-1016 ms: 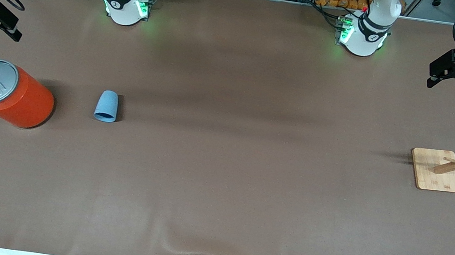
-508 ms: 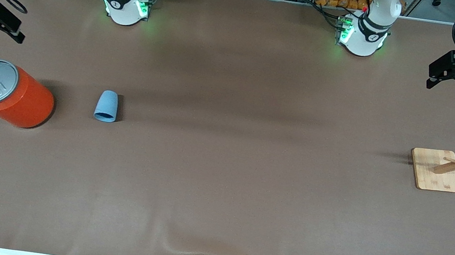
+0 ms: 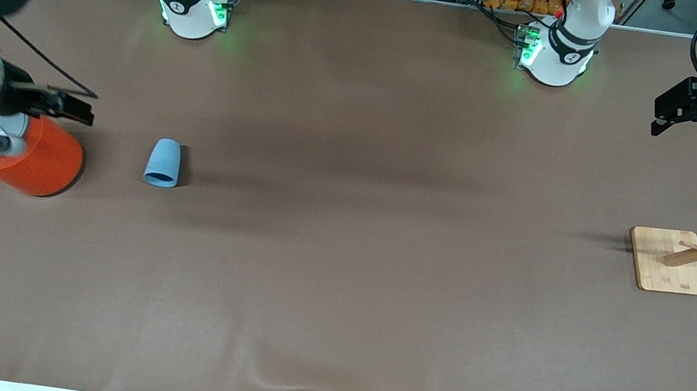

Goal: Flip cup
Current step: 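Reach the right gripper down to the light blue cup, then close the right gripper on the blue cup's base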

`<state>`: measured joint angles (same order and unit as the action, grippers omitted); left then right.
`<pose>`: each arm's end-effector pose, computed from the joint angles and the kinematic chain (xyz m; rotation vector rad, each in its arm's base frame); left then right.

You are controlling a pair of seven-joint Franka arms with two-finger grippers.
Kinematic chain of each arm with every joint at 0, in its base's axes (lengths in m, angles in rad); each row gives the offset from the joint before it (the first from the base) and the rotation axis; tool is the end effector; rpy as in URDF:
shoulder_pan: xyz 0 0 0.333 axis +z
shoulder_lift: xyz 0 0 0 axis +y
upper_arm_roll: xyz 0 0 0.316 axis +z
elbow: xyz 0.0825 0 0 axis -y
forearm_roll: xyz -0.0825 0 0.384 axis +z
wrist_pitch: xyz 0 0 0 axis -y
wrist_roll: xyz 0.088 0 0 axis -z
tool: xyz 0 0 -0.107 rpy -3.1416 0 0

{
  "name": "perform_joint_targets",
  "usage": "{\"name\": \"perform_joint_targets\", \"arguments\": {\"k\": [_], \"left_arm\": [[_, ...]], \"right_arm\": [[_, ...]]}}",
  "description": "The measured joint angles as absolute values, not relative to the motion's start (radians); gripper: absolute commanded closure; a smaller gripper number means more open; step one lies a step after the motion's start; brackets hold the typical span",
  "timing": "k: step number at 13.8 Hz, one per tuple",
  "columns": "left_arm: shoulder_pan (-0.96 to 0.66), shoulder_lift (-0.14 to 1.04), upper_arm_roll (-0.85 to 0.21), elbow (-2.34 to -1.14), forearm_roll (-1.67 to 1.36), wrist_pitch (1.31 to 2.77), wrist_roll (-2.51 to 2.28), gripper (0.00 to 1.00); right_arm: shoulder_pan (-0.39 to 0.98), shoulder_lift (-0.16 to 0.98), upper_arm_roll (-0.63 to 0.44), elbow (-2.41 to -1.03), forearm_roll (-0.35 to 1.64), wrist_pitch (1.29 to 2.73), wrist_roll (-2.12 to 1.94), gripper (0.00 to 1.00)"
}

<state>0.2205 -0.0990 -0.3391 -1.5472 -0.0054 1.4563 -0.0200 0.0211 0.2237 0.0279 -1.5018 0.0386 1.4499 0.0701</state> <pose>0.5078 -0.0717 0.6751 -3.1106 0.1521 -0.0068 0.5974 0.0322 0.5184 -3.0831 0.0333 0.4308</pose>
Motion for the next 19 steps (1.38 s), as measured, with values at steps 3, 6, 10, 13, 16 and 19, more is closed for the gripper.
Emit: {"name": "perform_joint_targets", "arguments": {"k": [3,6,10,13,16,19], "left_arm": [[0.220,-0.099,-0.340,-1.547,-0.005,1.456,-0.020,0.00],[0.219,-0.099,-0.341,-1.547,-0.005,1.456,-0.020,0.00],[0.218,-0.098,-0.342,-1.547,-0.005,1.456,-0.020,0.00],[0.218,-0.098,-0.342,-1.547,-0.005,1.455,-0.020,0.00],[0.218,-0.098,-0.342,-1.547,-0.005,1.455,-0.020,0.00],[0.219,-0.098,-0.342,-1.547,-0.005,1.454,-0.020,0.00]], "right_arm": [[0.039,0.278,0.029,-1.613,0.040,1.575,0.071,0.00],[0.042,0.279,0.028,-1.816,0.041,1.788,0.070,0.00],[0.046,0.278,0.029,-2.028,0.041,2.030,0.055,0.00],[0.056,0.276,0.029,-2.132,0.041,2.174,-0.018,0.00],[0.056,0.276,0.027,-2.195,0.041,2.254,-0.050,0.00],[0.056,0.276,0.027,-2.222,0.041,2.285,-0.052,0.00]]}}
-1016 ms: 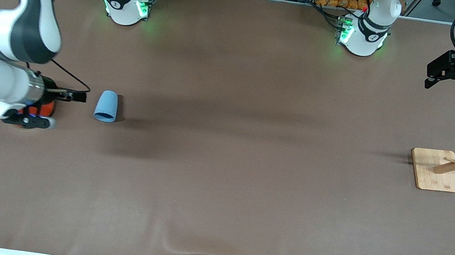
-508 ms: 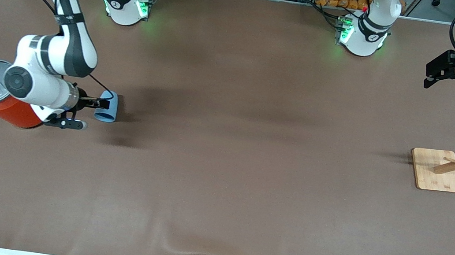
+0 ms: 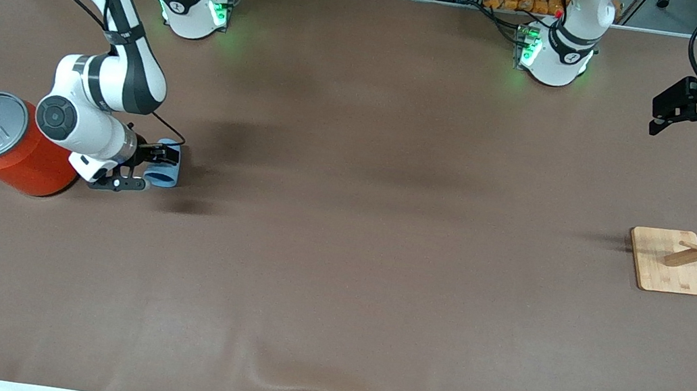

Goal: Flip cup
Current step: 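Close the right gripper on the blue cup's base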

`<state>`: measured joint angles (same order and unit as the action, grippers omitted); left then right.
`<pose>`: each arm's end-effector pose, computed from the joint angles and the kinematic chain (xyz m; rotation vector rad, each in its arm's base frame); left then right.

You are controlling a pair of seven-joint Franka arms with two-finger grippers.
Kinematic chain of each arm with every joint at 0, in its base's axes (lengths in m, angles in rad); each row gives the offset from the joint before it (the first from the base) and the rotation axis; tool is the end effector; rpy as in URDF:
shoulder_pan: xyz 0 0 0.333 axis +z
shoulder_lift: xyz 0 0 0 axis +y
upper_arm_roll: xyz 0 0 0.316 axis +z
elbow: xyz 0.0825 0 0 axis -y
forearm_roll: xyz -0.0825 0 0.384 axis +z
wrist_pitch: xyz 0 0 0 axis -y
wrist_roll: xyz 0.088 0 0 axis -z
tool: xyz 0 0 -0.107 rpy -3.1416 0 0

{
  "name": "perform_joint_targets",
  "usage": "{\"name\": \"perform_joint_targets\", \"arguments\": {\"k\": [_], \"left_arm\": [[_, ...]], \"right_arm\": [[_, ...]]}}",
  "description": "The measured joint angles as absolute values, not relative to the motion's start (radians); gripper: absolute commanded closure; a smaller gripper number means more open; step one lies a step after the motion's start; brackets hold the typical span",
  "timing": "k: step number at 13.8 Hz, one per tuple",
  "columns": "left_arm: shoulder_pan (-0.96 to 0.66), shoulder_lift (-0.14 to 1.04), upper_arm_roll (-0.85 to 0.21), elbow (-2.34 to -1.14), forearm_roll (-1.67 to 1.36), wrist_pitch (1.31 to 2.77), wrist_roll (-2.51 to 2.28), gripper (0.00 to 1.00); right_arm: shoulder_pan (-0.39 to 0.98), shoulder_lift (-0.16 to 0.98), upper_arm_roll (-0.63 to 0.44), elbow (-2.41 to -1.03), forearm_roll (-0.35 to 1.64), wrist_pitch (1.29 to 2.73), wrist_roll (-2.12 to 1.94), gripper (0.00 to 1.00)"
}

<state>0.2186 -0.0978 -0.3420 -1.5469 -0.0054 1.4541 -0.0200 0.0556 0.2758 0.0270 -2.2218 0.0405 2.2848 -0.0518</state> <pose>0.5076 -0.0741 0.6744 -3.1101 0.1595 -0.0020 0.5235 0.0445 0.2339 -3.0880 -0.1613 0.3310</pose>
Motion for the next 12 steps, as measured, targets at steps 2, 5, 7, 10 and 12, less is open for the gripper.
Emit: {"name": "perform_joint_targets", "arguments": {"k": [2,5,7,10,12], "left_arm": [[0.219,-0.097,-0.342,-1.547,-0.005,1.453,-0.020,0.00],[0.219,-0.093,-0.342,-1.548,-0.005,1.452,-0.020,0.00],[0.219,-0.086,-0.342,-1.548,-0.005,1.452,-0.020,0.00],[0.219,-0.078,-0.342,-1.548,-0.005,1.452,-0.020,0.00],[0.218,-0.070,-0.343,-1.548,-0.007,1.452,-0.020,0.00]], "right_arm": [[0.056,0.276,0.027,-2.252,0.041,2.332,-0.052,0.00],[0.056,0.284,0.027,-2.299,0.041,2.401,-0.059,0.55],[0.055,0.290,0.026,-2.302,0.041,2.406,-0.082,0.94],[0.057,0.287,0.030,-2.294,0.041,2.413,-0.094,1.00],[0.072,0.288,0.043,-2.259,0.041,2.399,-0.097,1.00]]}}
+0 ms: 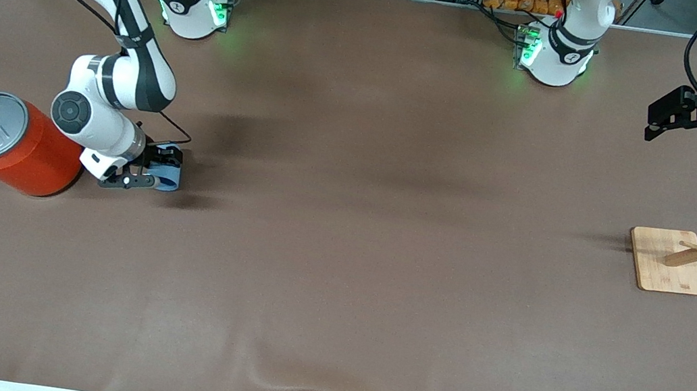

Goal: Flip cup
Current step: 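Close the right gripper on the blue cup's base, then carry the blue cup toward the table middle with the right gripper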

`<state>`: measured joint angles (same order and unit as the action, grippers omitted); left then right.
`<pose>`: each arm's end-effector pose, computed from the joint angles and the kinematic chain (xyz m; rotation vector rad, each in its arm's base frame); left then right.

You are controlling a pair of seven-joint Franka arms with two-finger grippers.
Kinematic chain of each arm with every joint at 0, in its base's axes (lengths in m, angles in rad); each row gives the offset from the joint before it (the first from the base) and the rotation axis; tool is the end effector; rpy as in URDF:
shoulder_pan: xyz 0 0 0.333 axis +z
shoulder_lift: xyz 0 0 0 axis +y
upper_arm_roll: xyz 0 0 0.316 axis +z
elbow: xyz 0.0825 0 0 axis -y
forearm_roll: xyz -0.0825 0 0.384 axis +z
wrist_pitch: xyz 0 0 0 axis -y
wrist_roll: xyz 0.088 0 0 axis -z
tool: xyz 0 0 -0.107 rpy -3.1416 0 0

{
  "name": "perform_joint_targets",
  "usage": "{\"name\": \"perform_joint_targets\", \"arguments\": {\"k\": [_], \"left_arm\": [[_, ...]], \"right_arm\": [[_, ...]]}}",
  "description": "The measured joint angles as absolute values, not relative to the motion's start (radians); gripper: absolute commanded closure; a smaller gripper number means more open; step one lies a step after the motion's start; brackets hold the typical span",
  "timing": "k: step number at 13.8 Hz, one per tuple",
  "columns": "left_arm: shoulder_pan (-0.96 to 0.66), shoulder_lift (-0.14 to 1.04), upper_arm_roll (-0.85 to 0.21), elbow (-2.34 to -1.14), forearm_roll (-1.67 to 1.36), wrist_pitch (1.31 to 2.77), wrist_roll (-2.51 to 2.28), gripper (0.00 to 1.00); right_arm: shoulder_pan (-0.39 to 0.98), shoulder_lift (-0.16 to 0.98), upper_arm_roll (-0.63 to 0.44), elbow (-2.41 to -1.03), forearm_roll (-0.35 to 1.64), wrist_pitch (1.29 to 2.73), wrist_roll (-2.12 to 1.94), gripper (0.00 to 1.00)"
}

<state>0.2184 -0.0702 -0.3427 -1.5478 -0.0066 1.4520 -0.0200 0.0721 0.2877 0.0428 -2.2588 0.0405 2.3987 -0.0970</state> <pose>0.5163 -0.0727 0.6604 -3.1180 0.1621 0.0443 0.5201 0.0608 0.2222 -3.0846 -0.2771 0.2297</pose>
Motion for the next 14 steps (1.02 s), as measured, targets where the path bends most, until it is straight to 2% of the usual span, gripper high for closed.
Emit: {"name": "perform_joint_targets", "arguments": {"k": [4,7,9,11,14], "left_arm": [[0.216,-0.053,-0.345,-1.548,-0.011,1.453,-0.020,0.00],[0.213,-0.042,-0.347,-1.548,-0.012,1.453,-0.020,0.00],[0.212,-0.039,-0.348,-1.548,-0.012,1.453,-0.020,0.00],[0.212,-0.038,-0.348,-1.548,-0.013,1.453,-0.020,0.00],[0.212,-0.037,-0.348,-1.548,-0.013,1.453,-0.020,0.00]], "right_arm": [[0.126,0.286,0.132,-2.014,0.087,2.162,-0.108,1.00],[0.281,0.310,0.159,-1.835,0.095,2.115,-0.109,1.00],[0.419,0.378,0.161,-1.709,0.063,2.115,-0.112,1.00],[0.542,0.485,0.163,-1.574,-0.081,2.116,-0.146,1.00],[0.670,0.649,0.159,-1.405,-0.179,2.135,-0.328,1.00]]}}
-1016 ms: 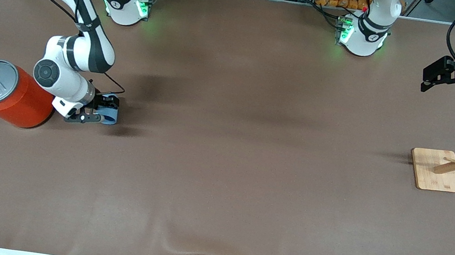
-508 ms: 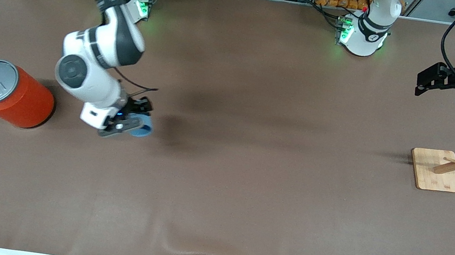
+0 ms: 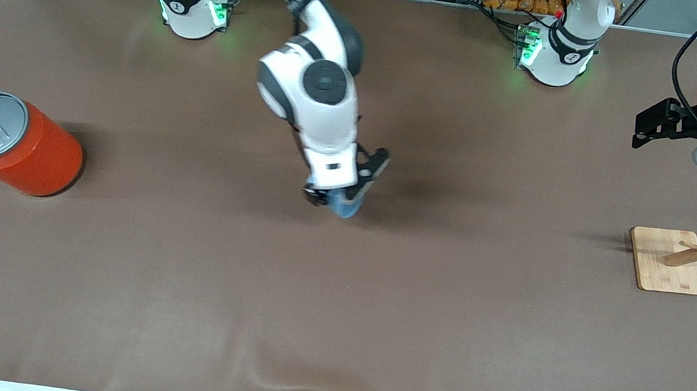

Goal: Flip cup
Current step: 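Carry the blue cup toward the table middle with the right gripper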

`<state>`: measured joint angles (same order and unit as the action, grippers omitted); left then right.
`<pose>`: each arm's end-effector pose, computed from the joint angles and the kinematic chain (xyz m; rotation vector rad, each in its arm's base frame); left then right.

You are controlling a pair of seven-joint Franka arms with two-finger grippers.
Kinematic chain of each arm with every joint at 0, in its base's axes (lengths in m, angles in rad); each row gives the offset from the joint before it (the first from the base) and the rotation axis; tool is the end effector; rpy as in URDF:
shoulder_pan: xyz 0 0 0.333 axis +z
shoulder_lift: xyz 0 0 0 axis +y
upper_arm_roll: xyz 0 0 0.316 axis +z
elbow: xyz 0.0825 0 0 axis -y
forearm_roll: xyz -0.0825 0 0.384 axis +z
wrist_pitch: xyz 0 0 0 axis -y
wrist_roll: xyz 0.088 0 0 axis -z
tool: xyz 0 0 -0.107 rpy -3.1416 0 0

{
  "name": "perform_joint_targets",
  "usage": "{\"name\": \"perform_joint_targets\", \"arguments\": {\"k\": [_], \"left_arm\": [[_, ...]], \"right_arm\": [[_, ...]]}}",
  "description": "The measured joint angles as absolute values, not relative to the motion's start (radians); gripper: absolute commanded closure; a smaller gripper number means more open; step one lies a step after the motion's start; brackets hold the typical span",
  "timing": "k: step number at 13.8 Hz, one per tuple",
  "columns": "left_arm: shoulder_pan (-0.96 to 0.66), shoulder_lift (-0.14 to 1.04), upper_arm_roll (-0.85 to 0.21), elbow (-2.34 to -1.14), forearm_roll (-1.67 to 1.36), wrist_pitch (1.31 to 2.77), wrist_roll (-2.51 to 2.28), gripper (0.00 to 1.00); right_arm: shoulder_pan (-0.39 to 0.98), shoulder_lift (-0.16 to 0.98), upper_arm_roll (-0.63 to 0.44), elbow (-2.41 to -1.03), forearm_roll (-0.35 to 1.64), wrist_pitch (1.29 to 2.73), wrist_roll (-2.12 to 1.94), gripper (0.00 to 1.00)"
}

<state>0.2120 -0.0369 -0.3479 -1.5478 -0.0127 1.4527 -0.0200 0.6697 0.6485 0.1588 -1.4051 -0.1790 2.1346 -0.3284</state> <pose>0.5259 -0.0772 0.6440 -3.1302 0.1824 0.0945 0.5172 0.5177 0.3346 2.5503 1.7632 0.1587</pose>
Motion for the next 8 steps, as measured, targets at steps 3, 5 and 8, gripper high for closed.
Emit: {"name": "perform_joint_targets", "arguments": {"k": [3,5,8], "left_arm": [[0.212,-0.037,-0.348,-1.548,-0.013,1.453,-0.020,0.00],[0.212,-0.037,-0.348,-1.548,-0.013,1.453,-0.020,0.00],[0.214,-0.037,-0.348,-1.548,-0.013,1.453,-0.020,0.00]], "right_arm": [[0.755,0.731,0.157,-1.347,-0.273,2.196,-0.401,1.00],[0.799,0.769,0.156,-1.344,-0.315,2.205,-0.409,1.00],[0.832,0.824,0.154,-1.343,-0.380,2.209,-0.409,1.00]]}}
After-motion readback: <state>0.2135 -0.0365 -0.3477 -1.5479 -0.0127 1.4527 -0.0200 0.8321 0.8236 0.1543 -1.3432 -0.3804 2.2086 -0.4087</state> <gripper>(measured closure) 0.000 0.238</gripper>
